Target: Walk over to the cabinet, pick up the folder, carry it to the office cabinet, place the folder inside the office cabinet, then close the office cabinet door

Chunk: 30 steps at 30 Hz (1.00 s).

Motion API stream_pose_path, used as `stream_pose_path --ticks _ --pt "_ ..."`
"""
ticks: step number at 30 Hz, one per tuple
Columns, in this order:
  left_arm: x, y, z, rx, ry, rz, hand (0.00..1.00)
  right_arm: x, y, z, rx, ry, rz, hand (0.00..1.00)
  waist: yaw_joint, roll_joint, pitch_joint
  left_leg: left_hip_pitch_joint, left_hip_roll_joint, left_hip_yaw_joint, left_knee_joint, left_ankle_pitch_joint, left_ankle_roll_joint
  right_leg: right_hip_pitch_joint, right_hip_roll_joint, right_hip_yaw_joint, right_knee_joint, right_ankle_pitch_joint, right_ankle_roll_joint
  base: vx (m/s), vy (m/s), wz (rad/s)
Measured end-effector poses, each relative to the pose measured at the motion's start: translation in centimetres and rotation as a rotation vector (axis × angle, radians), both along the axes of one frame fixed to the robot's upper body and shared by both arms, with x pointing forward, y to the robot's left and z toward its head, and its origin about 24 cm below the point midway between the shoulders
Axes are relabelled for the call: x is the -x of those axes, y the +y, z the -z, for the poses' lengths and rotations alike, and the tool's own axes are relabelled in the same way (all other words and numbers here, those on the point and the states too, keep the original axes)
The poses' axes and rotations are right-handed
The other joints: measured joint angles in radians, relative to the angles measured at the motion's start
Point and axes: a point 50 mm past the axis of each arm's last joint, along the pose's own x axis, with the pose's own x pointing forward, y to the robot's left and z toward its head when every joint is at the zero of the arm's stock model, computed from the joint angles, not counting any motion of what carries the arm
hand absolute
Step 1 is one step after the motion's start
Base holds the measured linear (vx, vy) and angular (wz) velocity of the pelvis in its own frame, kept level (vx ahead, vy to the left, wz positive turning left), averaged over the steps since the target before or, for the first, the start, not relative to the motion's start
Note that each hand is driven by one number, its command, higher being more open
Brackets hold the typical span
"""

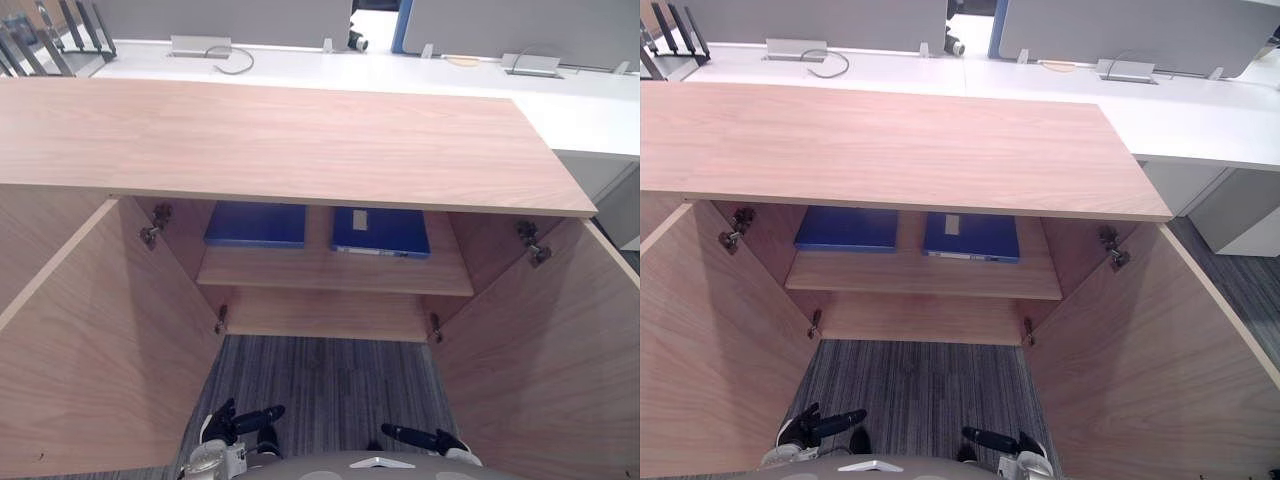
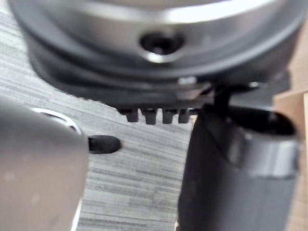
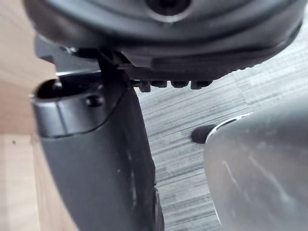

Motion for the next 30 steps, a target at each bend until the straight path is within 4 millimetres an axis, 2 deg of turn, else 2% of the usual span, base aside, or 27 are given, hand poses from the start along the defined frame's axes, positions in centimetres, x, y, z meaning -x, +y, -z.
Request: stream_pose_path --ticks 1,7,8,10,11,12,14,16,18,20,24,28,30 --pt "0.2 -0.1 0.1 -0.001 0.007 0.002 1.00 0.6 -0.1 0.1 -0.019 -0.010 0.093 1.00 0.000 0.005 -0.004 0.014 0.000 0.007 0.000 -0.005 0.001 0.011 -0.001 0.005 -0.002 0.000 0.000 0.01 0.012 -0.17" --pt "1.0 -0.5 0.4 0.022 0.029 -0.026 1.00 1.0 -0.2 0.1 -0.041 -0.038 0.232 1.00 -0.018 0.025 0.002 0.060 0.006 0.080 0.023 -0.043 0.000 0.014 0.003 0.078 0.021 -0.009 -0.006 0.03 0.015 -0.36" --pt "0.9 -0.5 0.3 0.026 0.022 -0.050 1.00 1.0 -0.2 0.1 -0.042 -0.043 0.244 1.00 -0.017 0.023 0.008 0.056 0.012 0.094 0.064 -0.072 -0.001 0.015 0.003 0.094 0.027 -0.012 -0.008 0.05 0.026 -0.49" --pt "0.8 -0.4 0.2 0.031 0.007 -0.091 1.00 0.8 -0.3 0.0 -0.039 -0.058 0.248 1.00 -0.013 0.023 0.025 0.013 0.040 0.100 0.220 -0.167 -0.004 0.010 0.008 0.123 0.055 -0.030 -0.011 0.04 0.015 -0.46" --pt "0.8 -0.6 0.2 0.041 -0.003 -0.109 1.00 0.8 -0.5 -0.1 -0.029 -0.064 0.248 1.00 -0.010 0.036 0.027 -0.033 0.056 0.056 0.339 -0.231 -0.001 0.005 0.020 0.145 0.067 -0.038 -0.008 0.03 0.021 -0.55" --pt "0.7 -1.0 0.2 0.057 -0.012 -0.136 1.00 0.7 -0.9 -0.2 -0.016 -0.071 0.242 1.00 0.003 0.055 0.024 -0.072 0.059 -0.047 0.429 -0.281 0.008 -0.008 0.031 0.169 0.075 -0.040 -0.005 0.04 0.092 -0.62" --pt "0.6 -1.3 0.2 0.066 -0.024 -0.152 1.00 0.7 -1.1 -0.3 -0.002 -0.073 0.210 1.00 0.014 0.066 0.026 -0.094 0.053 -0.161 0.478 -0.323 -0.002 -0.025 0.047 0.193 0.085 -0.037 0.001 0.04 0.104 -0.52" --pt "0.5 -0.8 0.1 0.065 -0.035 -0.169 1.00 0.1 -0.7 -0.3 0.004 -0.077 0.158 1.00 0.008 0.057 0.032 -0.120 0.014 -0.273 0.517 -0.347 0.000 -0.044 0.045 0.215 0.090 -0.032 0.018 0.05 0.075 -0.28" --pt "0.3 -0.6 0.0 0.063 -0.046 -0.195 1.00 -0.3 -0.5 -0.3 0.003 -0.081 0.132 1.00 0.011 0.046 0.043 -0.122 0.001 -0.303 0.518 -0.378 -0.006 -0.066 0.043 0.238 0.105 -0.038 0.025 0.00 0.115 -0.29" --pt "0.8 0.0 0.0 0.050 -0.041 -0.245 1.00 -0.5 -0.1 -0.3 -0.002 -0.079 0.104 1.00 0.014 0.038 0.042 -0.121 0.002 -0.252 0.524 -0.396 0.004 -0.079 0.041 0.282 0.108 -0.035 0.028 0.03 0.151 -0.55" --pt "0.8 0.1 0.0 0.046 -0.037 -0.236 1.00 -0.5 0.0 -0.3 -0.015 -0.085 0.129 1.00 0.009 0.027 0.031 -0.109 0.006 -0.203 0.522 -0.415 0.008 -0.095 0.040 0.327 0.103 -0.030 0.034 0.05 0.065 -0.43" --pt "0.9 -0.3 0.1 0.055 -0.032 -0.236 1.00 -0.5 -0.3 -0.3 -0.015 -0.089 0.145 1.00 0.009 0.037 0.031 -0.062 0.008 -0.161 0.486 -0.418 0.009 -0.092 0.042 0.353 0.103 -0.026 0.033 0.08 0.027 -0.31" --pt "1.0 -0.5 0.2 0.062 -0.024 -0.236 1.00 -0.4 -0.4 -0.3 -0.027 -0.096 0.181 1.00 0.009 0.045 0.027 -0.036 0.010 -0.134 0.464 -0.417 0.010 -0.092 0.045 0.363 0.103 -0.019 0.021 0.06 0.020 -0.38"
